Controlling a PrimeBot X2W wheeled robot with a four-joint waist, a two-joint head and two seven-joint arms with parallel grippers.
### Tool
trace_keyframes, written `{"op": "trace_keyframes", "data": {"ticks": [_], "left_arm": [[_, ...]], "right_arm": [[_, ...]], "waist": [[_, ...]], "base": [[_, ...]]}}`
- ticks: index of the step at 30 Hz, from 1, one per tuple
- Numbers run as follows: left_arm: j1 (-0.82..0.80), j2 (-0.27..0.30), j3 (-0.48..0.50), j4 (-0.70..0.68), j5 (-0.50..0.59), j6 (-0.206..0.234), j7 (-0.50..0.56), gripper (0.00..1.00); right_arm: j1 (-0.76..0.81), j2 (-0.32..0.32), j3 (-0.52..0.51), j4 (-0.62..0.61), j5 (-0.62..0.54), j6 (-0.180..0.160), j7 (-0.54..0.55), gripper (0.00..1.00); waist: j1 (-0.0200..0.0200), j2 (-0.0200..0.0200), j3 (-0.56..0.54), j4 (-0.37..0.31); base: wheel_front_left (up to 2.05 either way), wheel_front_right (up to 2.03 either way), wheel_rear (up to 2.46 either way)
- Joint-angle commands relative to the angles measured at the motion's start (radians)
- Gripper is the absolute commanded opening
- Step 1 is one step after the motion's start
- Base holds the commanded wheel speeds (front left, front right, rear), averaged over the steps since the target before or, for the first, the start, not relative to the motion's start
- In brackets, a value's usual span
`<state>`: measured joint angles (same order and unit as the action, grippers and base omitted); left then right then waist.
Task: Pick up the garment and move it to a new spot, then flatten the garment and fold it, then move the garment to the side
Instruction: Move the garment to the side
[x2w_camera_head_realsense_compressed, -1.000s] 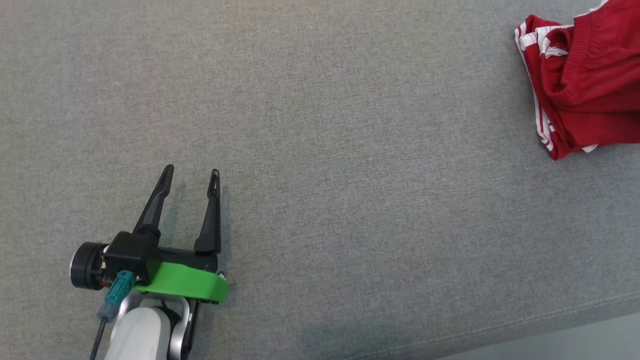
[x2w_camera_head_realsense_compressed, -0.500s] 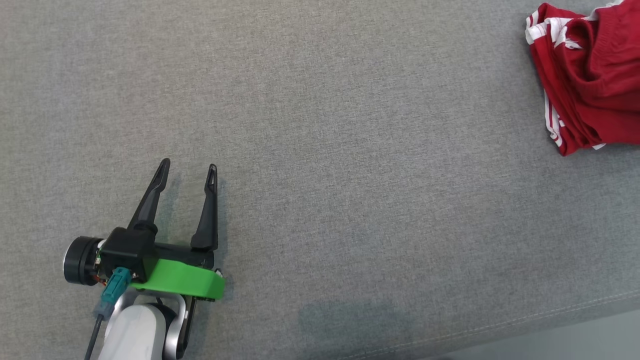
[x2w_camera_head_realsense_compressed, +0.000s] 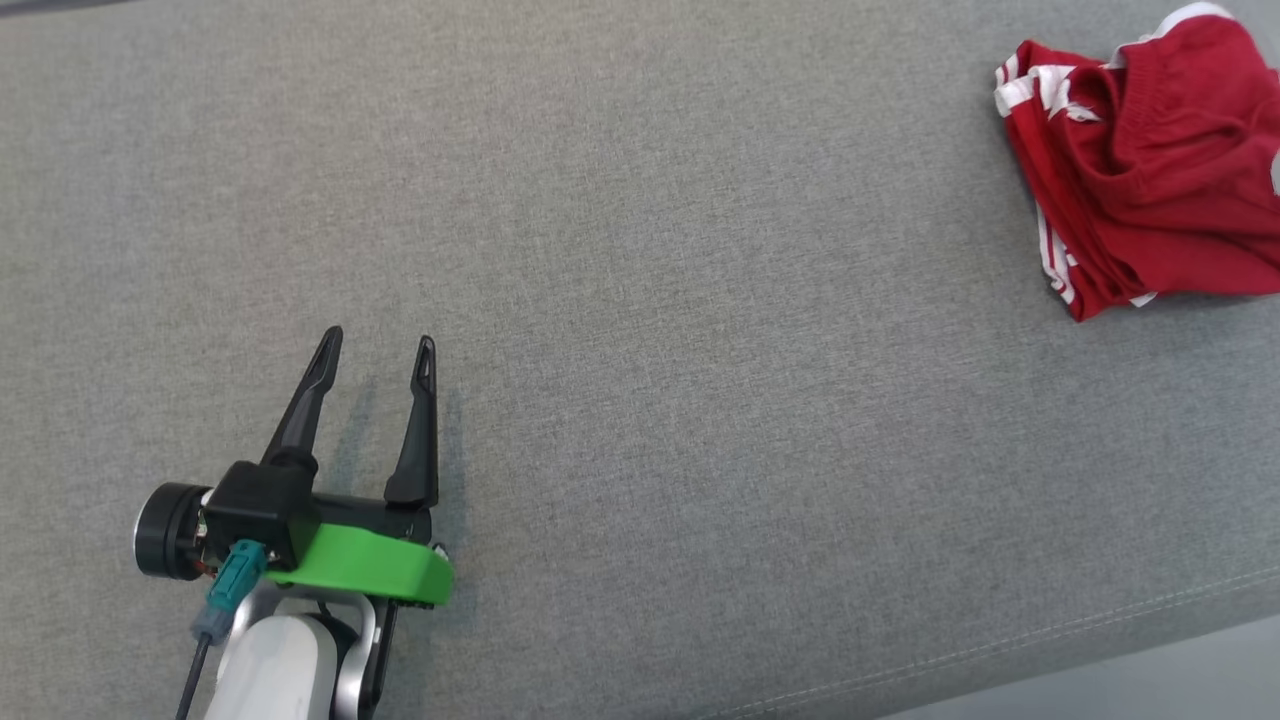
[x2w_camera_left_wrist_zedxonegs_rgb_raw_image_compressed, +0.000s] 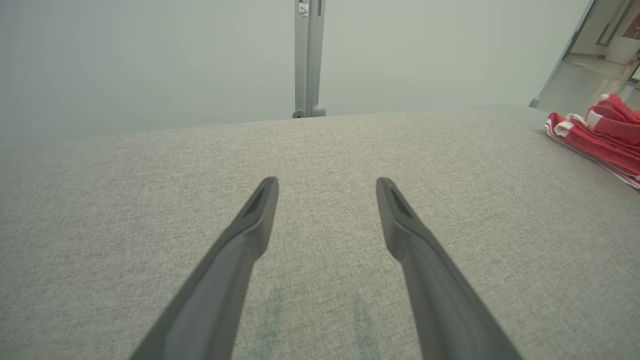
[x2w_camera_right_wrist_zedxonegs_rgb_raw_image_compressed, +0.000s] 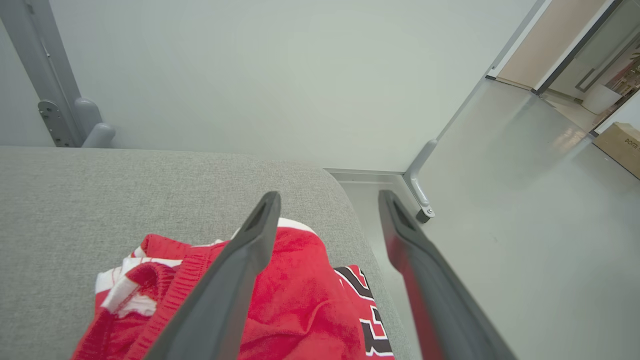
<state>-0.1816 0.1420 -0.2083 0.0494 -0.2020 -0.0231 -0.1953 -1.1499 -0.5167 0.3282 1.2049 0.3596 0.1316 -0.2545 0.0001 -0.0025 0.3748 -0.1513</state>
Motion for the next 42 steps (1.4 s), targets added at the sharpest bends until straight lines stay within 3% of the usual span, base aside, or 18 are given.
{"op": "trace_keyframes", "data": {"ticks": [1, 10, 18, 33, 42], "left_arm": [[0.010, 0.000, 0.001, 0.004, -0.006, 0.005, -0.006, 1.00], [0.042, -0.018, 0.026, 0.047, -0.042, 0.025, -0.036, 1.00], [0.091, -0.033, 0.060, 0.088, -0.083, 0.049, -0.058, 1.00], [0.187, -0.052, 0.107, 0.125, -0.105, 0.077, -0.069, 1.00], [0.205, -0.065, 0.100, 0.121, -0.108, 0.072, -0.070, 1.00]], "right_arm": [[0.016, 0.000, -0.003, -0.014, 0.003, -0.002, -0.007, 1.00], [0.247, 0.045, -0.173, -0.463, -0.022, -0.002, -0.010, 1.00], [0.568, 0.204, -0.294, -0.784, -0.090, -0.002, -0.010, 1.00], [0.944, 0.426, -0.357, -1.061, -0.186, -0.002, 0.022, 1.00], [1.103, 0.465, -0.324, -1.138, -0.171, -0.002, 0.032, 1.00]], "waist": [[-0.0001, 0.0025, -0.035, -0.007], [-0.0001, 0.0025, -0.160, -0.008], [-0.0001, 0.0025, -0.271, 0.026], [-0.0001, 0.0025, -0.369, 0.116], [-0.0001, 0.0025, -0.387, 0.142]], "base": [[0.00, 0.00, 0.00], [0.00, 0.00, 0.00], [0.00, 0.00, 0.00], [0.00, 0.00, 0.00], [0.00, 0.00, 0.00]]}}
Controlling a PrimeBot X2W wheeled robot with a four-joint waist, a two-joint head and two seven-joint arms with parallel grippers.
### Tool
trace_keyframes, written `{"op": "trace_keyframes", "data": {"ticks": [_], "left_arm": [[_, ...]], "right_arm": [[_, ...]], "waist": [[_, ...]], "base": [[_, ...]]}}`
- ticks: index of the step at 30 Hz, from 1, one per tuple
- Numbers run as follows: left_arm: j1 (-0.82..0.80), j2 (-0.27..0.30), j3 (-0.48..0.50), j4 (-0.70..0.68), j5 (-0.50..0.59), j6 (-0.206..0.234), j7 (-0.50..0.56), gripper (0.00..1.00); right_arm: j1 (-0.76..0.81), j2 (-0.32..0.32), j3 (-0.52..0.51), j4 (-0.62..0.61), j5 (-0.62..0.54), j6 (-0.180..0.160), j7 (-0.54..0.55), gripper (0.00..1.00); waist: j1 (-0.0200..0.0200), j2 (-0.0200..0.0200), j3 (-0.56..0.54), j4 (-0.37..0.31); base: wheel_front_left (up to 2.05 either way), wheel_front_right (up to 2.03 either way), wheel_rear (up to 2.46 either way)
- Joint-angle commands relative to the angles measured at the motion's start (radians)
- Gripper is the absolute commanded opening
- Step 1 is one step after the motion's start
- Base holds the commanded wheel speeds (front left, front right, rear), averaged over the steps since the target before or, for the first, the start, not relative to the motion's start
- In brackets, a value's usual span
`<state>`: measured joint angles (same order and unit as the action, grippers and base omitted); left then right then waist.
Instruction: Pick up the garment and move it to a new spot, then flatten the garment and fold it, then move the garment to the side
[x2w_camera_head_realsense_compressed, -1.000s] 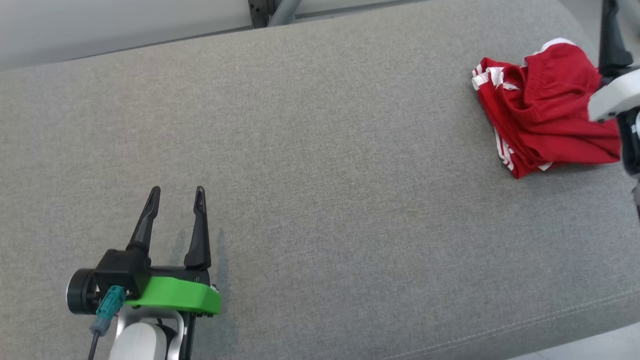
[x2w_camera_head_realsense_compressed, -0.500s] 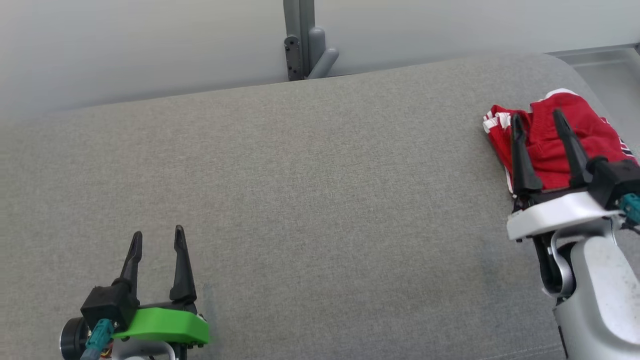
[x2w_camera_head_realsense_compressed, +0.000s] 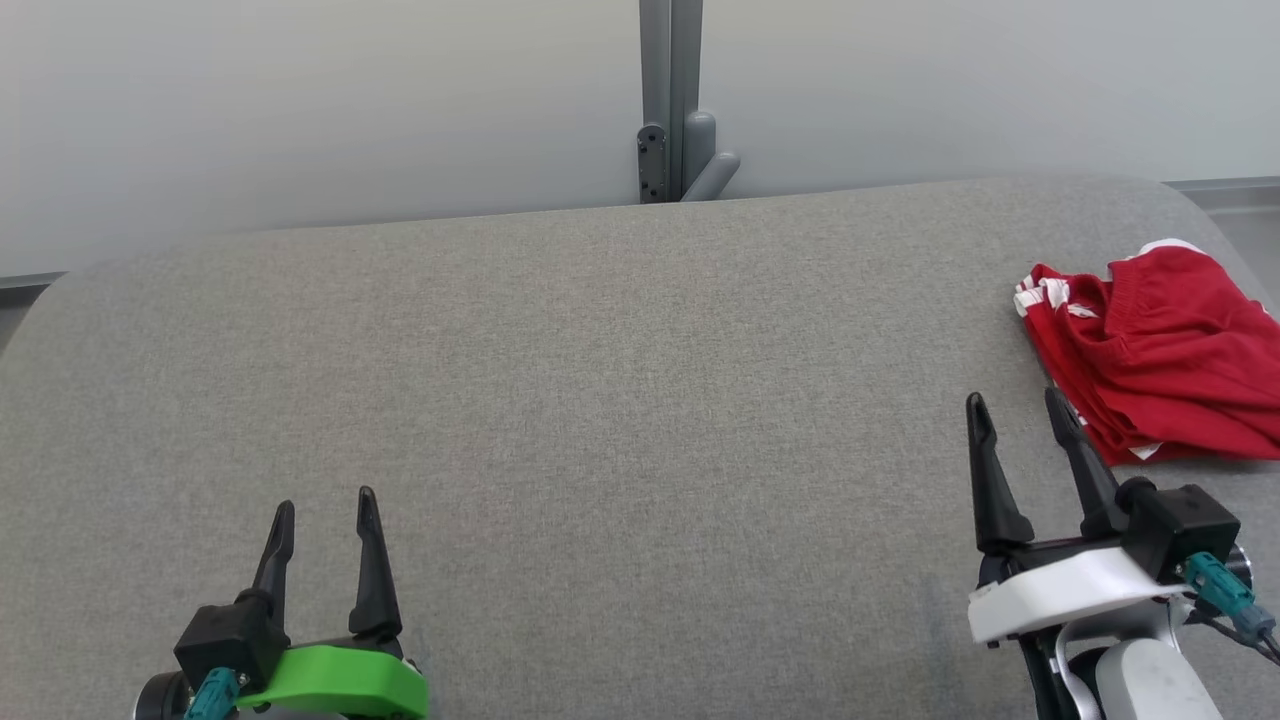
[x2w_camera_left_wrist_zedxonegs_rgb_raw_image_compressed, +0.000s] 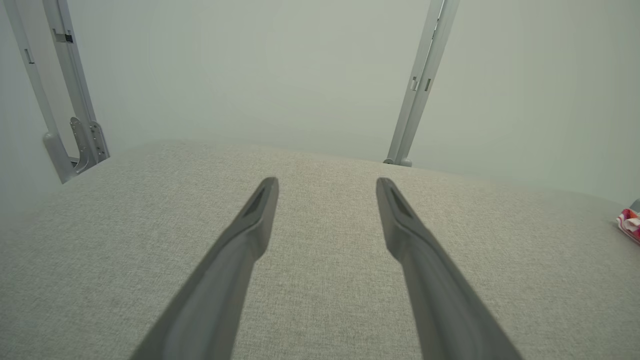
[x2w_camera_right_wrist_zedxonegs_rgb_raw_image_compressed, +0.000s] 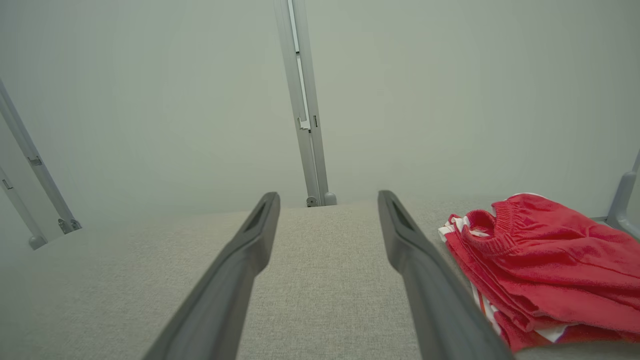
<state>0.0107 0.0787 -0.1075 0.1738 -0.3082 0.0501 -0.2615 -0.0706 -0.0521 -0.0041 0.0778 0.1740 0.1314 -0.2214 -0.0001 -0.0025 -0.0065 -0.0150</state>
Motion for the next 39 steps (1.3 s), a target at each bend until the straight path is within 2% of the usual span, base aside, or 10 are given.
{"op": "trace_keyframes", "data": {"ticks": [1, 10, 18, 30, 31, 35, 39], "left_arm": [[0.013, -0.002, -0.001, -0.003, -0.001, -0.001, -0.004, 1.00], [0.028, -0.011, 0.009, -0.011, 0.000, -0.007, -0.004, 1.00], [0.031, -0.015, 0.017, -0.007, 0.006, 0.004, -0.004, 1.00], [0.032, -0.017, 0.008, 0.003, 0.007, -0.010, -0.004, 1.00], [0.024, -0.017, 0.008, 0.002, 0.005, -0.008, -0.001, 0.00], [0.031, -0.022, 0.008, 0.036, -0.005, -0.008, 0.007, 0.00], [0.021, -0.022, 0.022, 0.039, -0.078, -0.018, 0.030, 0.00]], "right_arm": [[0.024, 0.000, 0.008, -0.011, 0.014, -0.002, -0.001, 1.00], [0.084, 0.001, 0.048, -0.011, 0.044, -0.002, -0.011, 1.00], [0.078, 0.001, 0.052, 0.000, 0.043, -0.002, -0.016, 1.00], [0.073, 0.001, 0.055, 0.004, 0.050, -0.002, -0.020, 1.00], [0.070, 0.001, 0.055, 0.003, 0.048, 0.000, -0.015, 0.00], [0.083, 0.004, 0.057, 0.033, 0.056, 0.000, -0.012, 0.00], [0.081, 0.000, 0.054, 0.035, 0.140, 0.000, 0.001, 0.00]], "waist": [[0.0001, 0.0025, -0.005, 0.006], [0.0001, 0.0025, -0.011, 0.000], [0.0001, 0.0025, -0.013, -0.001], [0.0001, 0.0025, -0.012, 0.004], [0.0001, 0.0000, -0.012, 0.004], [0.0001, 0.0000, -0.012, 0.004], [0.0001, 0.0001, -0.011, 0.005]], "base": [[0.00, 0.00, 0.00], [0.00, 0.00, 0.00], [0.00, 0.00, 0.00], [0.00, 0.00, 0.00], [0.00, 0.00, 0.00], [0.00, 0.00, 0.00], [0.00, 0.00, 0.00]]}}
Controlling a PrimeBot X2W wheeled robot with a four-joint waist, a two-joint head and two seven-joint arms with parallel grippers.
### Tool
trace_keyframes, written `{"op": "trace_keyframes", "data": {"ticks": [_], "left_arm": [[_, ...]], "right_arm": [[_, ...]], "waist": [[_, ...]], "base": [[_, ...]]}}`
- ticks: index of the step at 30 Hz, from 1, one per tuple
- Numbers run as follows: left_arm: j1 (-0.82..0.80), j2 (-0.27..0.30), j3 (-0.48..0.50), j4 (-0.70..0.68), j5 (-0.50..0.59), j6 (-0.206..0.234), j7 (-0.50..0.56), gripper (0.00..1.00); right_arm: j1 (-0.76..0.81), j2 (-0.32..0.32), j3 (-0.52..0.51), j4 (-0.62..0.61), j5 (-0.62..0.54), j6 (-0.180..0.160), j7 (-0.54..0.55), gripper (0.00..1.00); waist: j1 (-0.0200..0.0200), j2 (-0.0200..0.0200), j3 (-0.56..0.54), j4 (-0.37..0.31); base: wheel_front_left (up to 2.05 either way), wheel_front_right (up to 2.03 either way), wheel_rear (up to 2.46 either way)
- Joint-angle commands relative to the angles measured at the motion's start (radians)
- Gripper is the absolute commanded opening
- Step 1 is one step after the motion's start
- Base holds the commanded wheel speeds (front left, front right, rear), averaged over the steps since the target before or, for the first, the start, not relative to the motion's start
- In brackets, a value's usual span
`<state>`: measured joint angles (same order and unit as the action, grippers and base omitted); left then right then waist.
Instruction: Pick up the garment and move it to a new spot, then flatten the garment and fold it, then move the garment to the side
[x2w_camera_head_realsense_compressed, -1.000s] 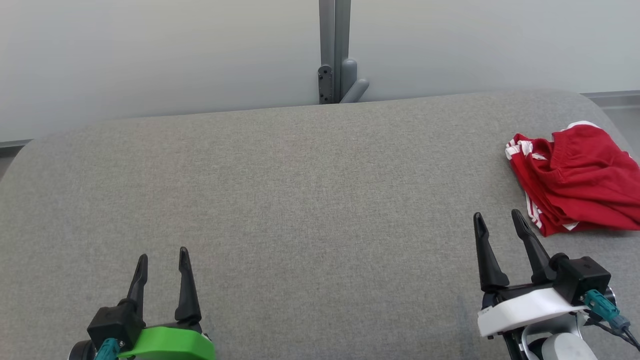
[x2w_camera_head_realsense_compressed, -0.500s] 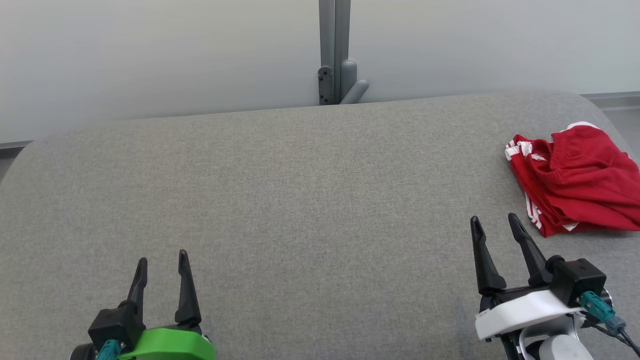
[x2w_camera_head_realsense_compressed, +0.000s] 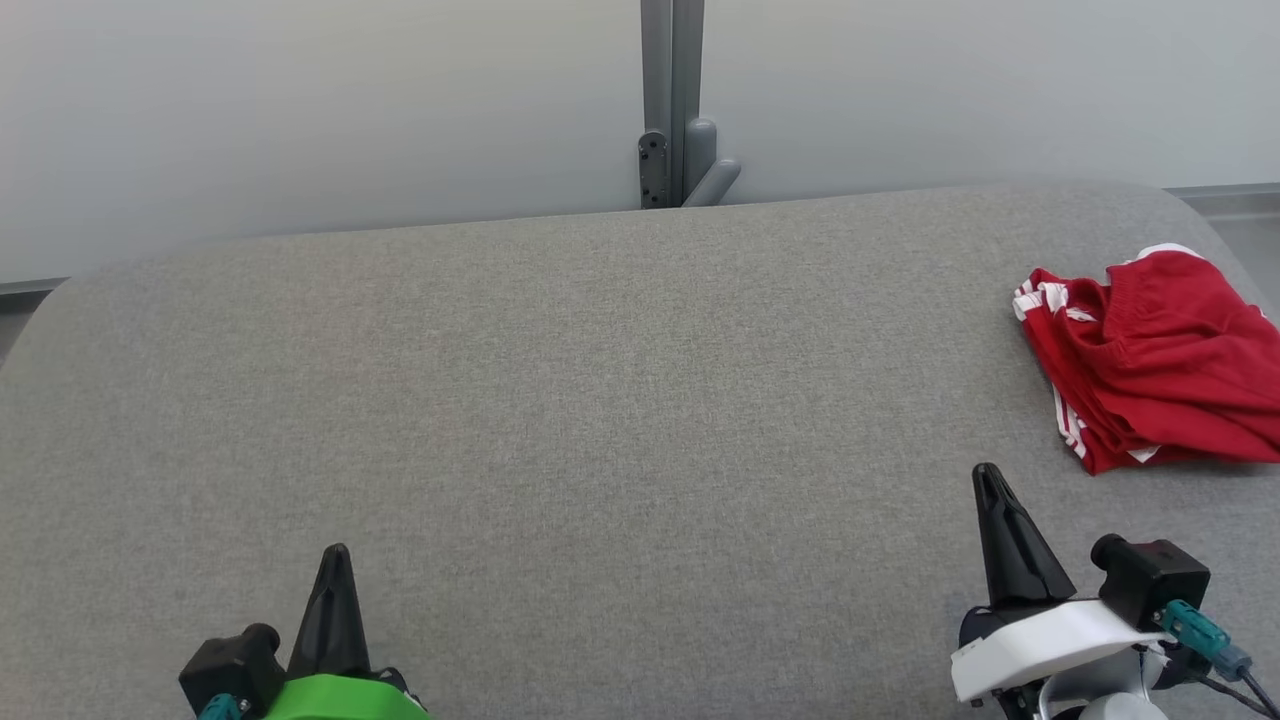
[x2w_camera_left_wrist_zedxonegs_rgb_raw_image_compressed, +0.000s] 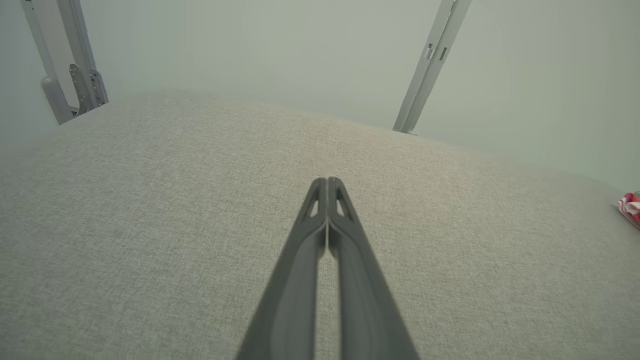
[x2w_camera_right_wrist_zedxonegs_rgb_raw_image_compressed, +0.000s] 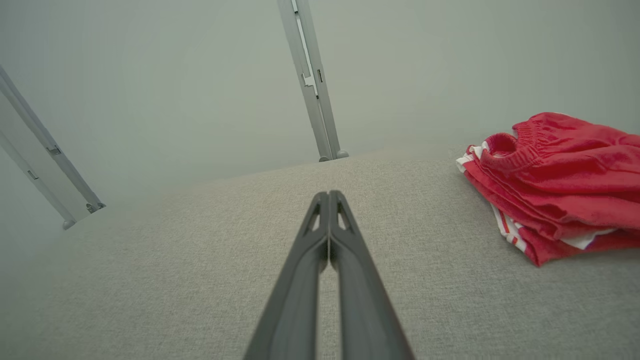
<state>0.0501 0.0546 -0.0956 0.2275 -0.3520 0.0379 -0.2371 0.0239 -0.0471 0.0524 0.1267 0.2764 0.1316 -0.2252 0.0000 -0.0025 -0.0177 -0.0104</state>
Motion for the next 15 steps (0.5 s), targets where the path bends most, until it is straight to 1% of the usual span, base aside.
{"op": "trace_keyframes", "data": {"ticks": [1, 15], "left_arm": [[-0.020, 0.002, 0.013, -0.014, -0.052, -0.008, 0.011, 0.00], [-0.045, 0.001, 0.048, -0.012, -0.266, -0.037, 0.072, 0.00]], "right_arm": [[-0.016, -0.007, -0.003, -0.012, 0.058, 0.000, 0.009, 0.00], [-0.036, -0.020, -0.015, 0.008, 0.299, 0.000, 0.052, 0.00]], "waist": [[0.0000, 0.0001, 0.000, 0.000], [0.0000, 0.0004, 0.003, 0.001]], "base": [[0.00, 0.00, 0.00], [0.00, 0.00, 0.00]]}}
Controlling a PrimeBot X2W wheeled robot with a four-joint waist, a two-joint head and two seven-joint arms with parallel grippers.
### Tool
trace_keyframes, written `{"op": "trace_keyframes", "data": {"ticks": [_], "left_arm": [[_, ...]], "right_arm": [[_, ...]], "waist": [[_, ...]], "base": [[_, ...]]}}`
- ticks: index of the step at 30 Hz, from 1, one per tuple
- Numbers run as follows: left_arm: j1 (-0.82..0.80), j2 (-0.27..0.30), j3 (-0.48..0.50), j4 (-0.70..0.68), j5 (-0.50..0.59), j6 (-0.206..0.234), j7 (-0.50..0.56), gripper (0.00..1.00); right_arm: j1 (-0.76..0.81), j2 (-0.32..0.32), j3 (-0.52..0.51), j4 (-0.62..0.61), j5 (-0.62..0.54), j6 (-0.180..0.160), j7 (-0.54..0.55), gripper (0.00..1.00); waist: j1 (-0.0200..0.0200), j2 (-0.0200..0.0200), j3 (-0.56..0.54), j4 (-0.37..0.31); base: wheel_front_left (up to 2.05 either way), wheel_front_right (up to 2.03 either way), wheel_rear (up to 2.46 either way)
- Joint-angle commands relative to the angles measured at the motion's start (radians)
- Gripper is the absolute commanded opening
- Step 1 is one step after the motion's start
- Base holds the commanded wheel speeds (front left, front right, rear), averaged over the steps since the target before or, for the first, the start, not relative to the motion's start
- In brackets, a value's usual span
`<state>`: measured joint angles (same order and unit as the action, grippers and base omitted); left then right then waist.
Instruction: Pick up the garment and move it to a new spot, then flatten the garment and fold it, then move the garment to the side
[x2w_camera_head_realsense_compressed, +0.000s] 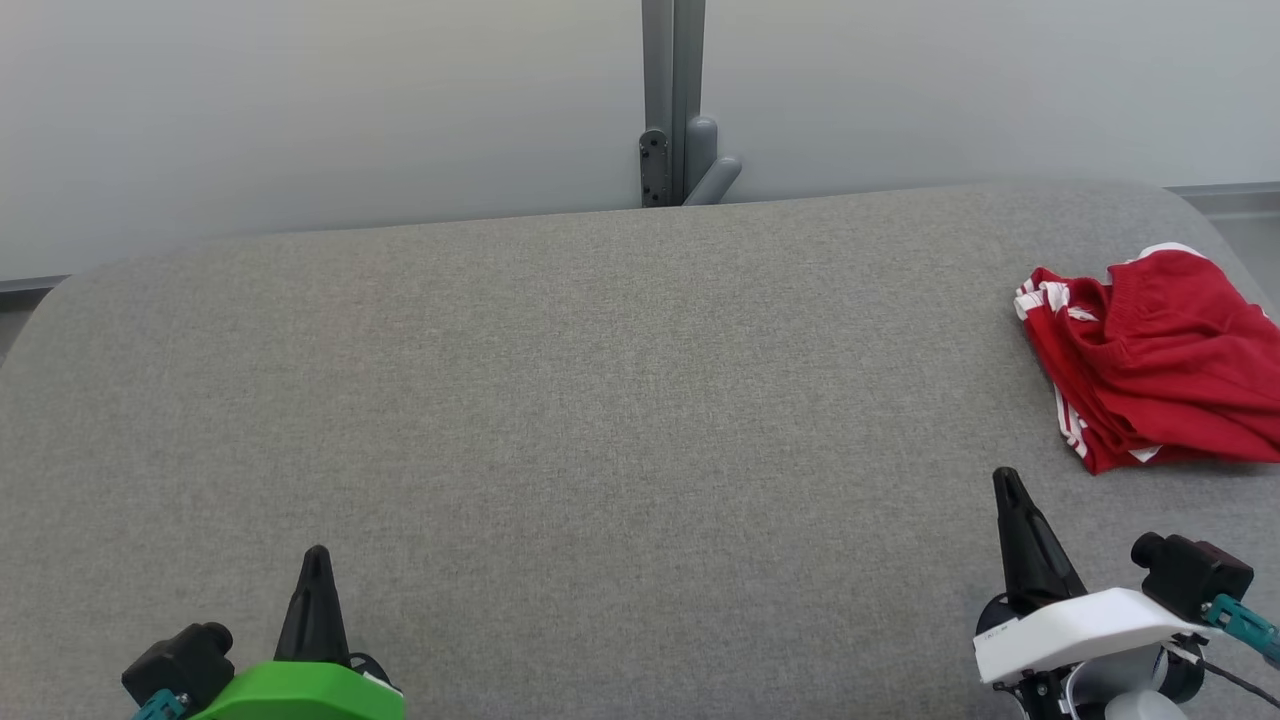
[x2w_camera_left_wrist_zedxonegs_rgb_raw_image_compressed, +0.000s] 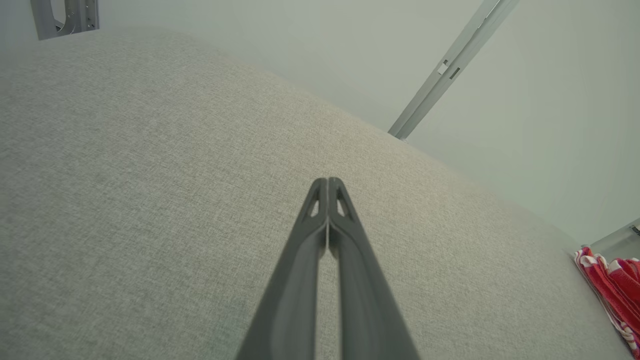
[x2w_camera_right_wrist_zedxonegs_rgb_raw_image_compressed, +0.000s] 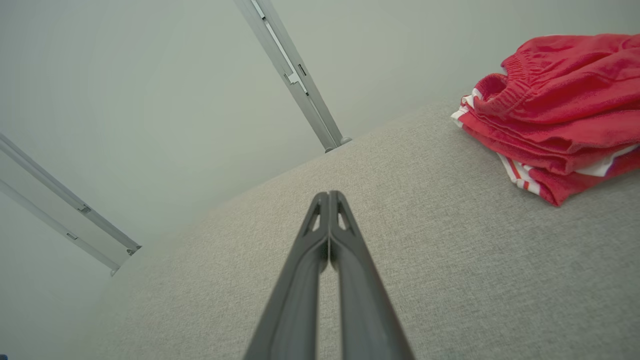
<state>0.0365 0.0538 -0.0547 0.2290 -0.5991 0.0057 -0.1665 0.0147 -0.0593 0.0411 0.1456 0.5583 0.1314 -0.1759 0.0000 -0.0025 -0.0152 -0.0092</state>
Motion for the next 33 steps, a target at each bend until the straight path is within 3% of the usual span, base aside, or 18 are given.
{"op": "trace_keyframes", "data": {"ticks": [1, 33], "left_arm": [[-0.033, 0.002, 0.010, -0.013, -0.034, -0.007, 0.006, 0.00], [-0.080, 0.000, 0.078, -0.006, -0.440, -0.062, 0.124, 0.00]], "right_arm": [[-0.028, -0.008, -0.005, -0.010, 0.034, 0.000, 0.006, 0.00], [-0.060, -0.021, -0.040, 0.023, 0.479, 0.000, 0.098, 0.00]], "waist": [[0.0000, 0.0004, 0.000, 0.000], [0.0000, 0.0010, 0.006, 0.003]], "base": [[0.00, 0.00, 0.00], [0.00, 0.00, 0.00]]}}
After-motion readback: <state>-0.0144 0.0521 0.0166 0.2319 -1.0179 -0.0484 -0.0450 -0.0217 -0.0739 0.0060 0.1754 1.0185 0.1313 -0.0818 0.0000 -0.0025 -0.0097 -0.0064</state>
